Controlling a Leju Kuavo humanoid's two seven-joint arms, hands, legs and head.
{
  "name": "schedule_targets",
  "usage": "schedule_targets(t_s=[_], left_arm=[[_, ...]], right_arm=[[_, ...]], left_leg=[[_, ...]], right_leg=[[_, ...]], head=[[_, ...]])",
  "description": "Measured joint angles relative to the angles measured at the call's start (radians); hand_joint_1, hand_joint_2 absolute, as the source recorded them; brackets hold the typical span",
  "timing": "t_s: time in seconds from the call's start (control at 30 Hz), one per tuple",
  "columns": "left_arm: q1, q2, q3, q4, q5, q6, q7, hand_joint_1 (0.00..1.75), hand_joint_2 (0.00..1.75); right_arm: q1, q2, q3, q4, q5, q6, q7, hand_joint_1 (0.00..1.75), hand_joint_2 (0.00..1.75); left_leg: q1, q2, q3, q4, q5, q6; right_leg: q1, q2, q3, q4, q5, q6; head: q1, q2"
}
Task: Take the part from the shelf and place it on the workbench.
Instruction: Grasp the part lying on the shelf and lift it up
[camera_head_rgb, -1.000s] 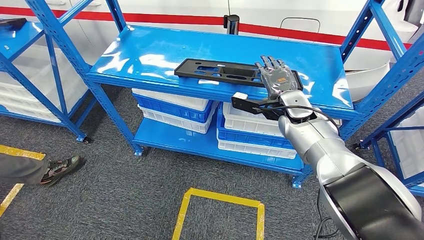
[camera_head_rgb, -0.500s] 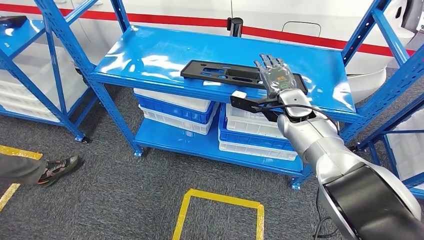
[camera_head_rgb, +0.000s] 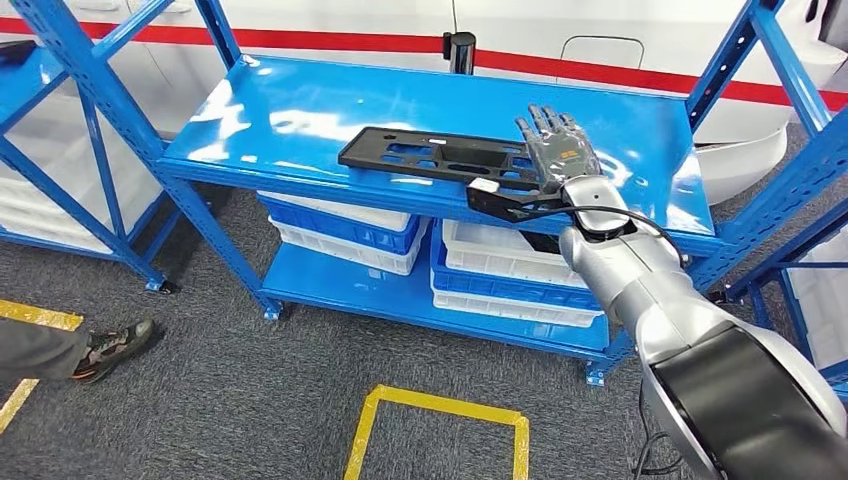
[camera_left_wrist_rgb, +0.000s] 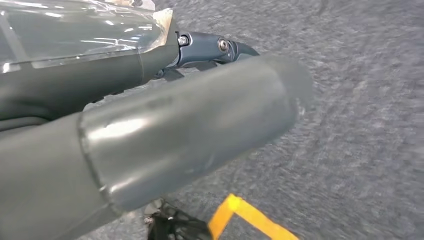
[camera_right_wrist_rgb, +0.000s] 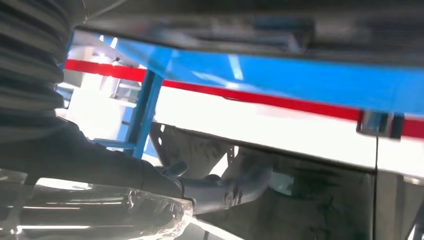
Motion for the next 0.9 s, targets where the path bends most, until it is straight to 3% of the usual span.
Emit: schedule_targets(t_s=[0.07, 0.1, 0.13, 0.17, 0.23, 0.27, 0.3, 0.4, 0.47, 0.6, 0.63, 0.67, 0.73, 0.8, 0.9], left_arm=[[0.000, 0.001, 0.000, 0.000, 0.000, 0.000, 0.000, 0.00, 0.00], [0.001, 0.001, 0.000, 0.000, 0.000, 0.000, 0.000, 0.00, 0.00], [0.003, 0.001, 0.000, 0.000, 0.000, 0.000, 0.000, 0.00, 0.00], [0.004, 0.002, 0.001, 0.000, 0.000, 0.000, 0.000, 0.00, 0.00], [0.005, 0.003, 0.001, 0.000, 0.000, 0.000, 0.000, 0.00, 0.00], [0.004, 0.004, 0.001, 0.000, 0.000, 0.000, 0.000, 0.00, 0.00], [0.003, 0.005, 0.001, 0.000, 0.000, 0.000, -0.001, 0.00, 0.00], [0.001, 0.006, 0.002, 0.000, 0.000, -0.001, -0.005, 0.00, 0.00], [0.001, 0.004, 0.004, 0.000, 0.001, -0.007, -0.019, 0.00, 0.00], [0.000, 0.002, 0.006, 0.000, -0.004, -0.005, -0.051, 0.00, 0.00], [0.000, 0.002, 0.006, 0.000, -0.005, -0.004, -0.053, 0.00, 0.00], [0.001, 0.001, 0.006, 0.000, -0.005, -0.003, -0.054, 0.00, 0.00], [0.001, -0.001, 0.006, 0.000, -0.006, -0.002, -0.054, 0.00, 0.00], [0.001, -0.002, 0.006, 0.000, -0.006, -0.002, -0.053, 0.00, 0.00], [0.001, -0.003, 0.007, 0.001, -0.007, -0.002, -0.052, 0.00, 0.00]], right_arm=[[0.002, 0.002, 0.000, 0.000, 0.000, 0.000, -0.001, 0.00, 1.75], [0.004, 0.002, 0.000, 0.000, 0.000, 0.000, -0.001, 0.00, 1.75], [0.006, 0.003, 0.000, 0.000, 0.000, 0.000, -0.001, 0.00, 1.75], [0.006, 0.004, 0.000, 0.000, 0.000, 0.000, -0.001, 0.00, 1.75], [0.006, 0.004, 0.000, 0.001, 0.000, 0.000, -0.001, 0.00, 1.75], [0.004, 0.004, 0.000, 0.001, 0.000, 0.000, -0.001, 0.00, 1.75], [0.003, 0.004, 0.000, 0.001, 0.000, 0.000, -0.001, 0.00, 1.75], [0.001, 0.004, -0.001, 0.000, -0.001, 0.000, -0.003, 0.00, 1.75], [-0.001, 0.003, -0.003, 0.000, -0.003, 0.000, -0.007, 0.00, 1.75], [0.016, -0.001, -0.005, 0.001, -0.005, 0.000, -0.027, 0.00, 1.75], [0.023, -0.001, -0.005, 0.002, -0.005, 0.000, -0.029, 0.00, 1.75], [0.029, -0.002, -0.006, 0.002, -0.005, 0.000, -0.031, 0.00, 1.75], [0.034, -0.002, -0.006, 0.002, -0.004, 0.000, -0.032, 0.00, 1.75], [0.034, -0.002, -0.006, 0.003, -0.002, 0.003, -0.037, 0.00, 1.75], [0.036, 0.005, -0.006, 0.003, 0.001, 0.009, -0.047, 0.00, 1.75]], left_leg=[[0.001, 0.007, -0.106, 0.147, -0.031, -0.008], [0.001, 0.008, -0.152, 0.194, -0.029, -0.009], [0.001, 0.008, -0.179, 0.202, -0.006, -0.007], [0.001, 0.008, -0.185, 0.167, 0.039, -0.004], [-0.001, 0.010, -0.152, 0.035, 0.144, 0.008], [-0.004, 0.011, -0.131, -0.026, 0.174, 0.014], [-0.007, 0.012, -0.117, -0.062, 0.186, 0.020], [-0.011, 0.012, -0.101, -0.089, 0.178, 0.035], [-0.009, 0.010, -0.087, -0.097, 0.178, 0.046], [-0.011, 0.003, -0.072, -0.100, 0.168, 0.061], [-0.011, 0.000, -0.068, -0.100, 0.164, 0.062], [-0.012, -0.003, -0.063, -0.099, 0.160, 0.062], [-0.013, -0.007, -0.050, -0.099, 0.151, 0.058], [-0.014, -0.009, -0.042, -0.097, 0.142, 0.050], [-0.015, -0.010, -0.043, -0.093, 0.134, 0.042]], right_leg=[[0.001, 0.000, 0.014, 0.000, -0.014, -0.006], [0.002, 0.000, 0.022, 0.000, -0.021, -0.007], [0.002, 0.000, 0.031, 0.000, -0.028, -0.006], [0.002, 0.000, 0.042, 0.000, -0.036, -0.005], [0.003, 0.001, 0.064, -0.002, -0.051, 0.001], [0.005, 0.001, 0.071, -0.003, -0.058, 0.006], [0.007, 0.001, 0.076, -0.005, -0.063, 0.011], [0.015, 0.000, 0.083, -0.003, -0.067, 0.029], [0.017, -0.002, 0.068, 0.035, -0.086, 0.034], [0.016, -0.002, -0.066, 0.262, -0.162, 0.029], [0.016, -0.003, -0.085, 0.279, -0.160, 0.034], [0.017, -0.003, -0.088, 0.260, -0.143, 0.041], [0.016, -0.003, -0.048, 0.131, -0.070, 0.056], [0.021, -0.003, -0.009, 0.016, -0.019, 0.048], [0.025, -0.004, 0.010, -0.017, 0.003, 0.021]], head=[[-0.001, 0.000], [-0.001, 0.000], [-0.001, 0.000], [-0.001, 0.000], [-0.001, 0.000], [0.000, 0.000], [0.000, 0.000], [0.000, 0.000], [0.002, 0.000], [0.003, 0.000], [0.003, 0.000], [0.003, 0.000], [0.003, 0.000], [0.004, 0.000], [0.006, 0.000]])
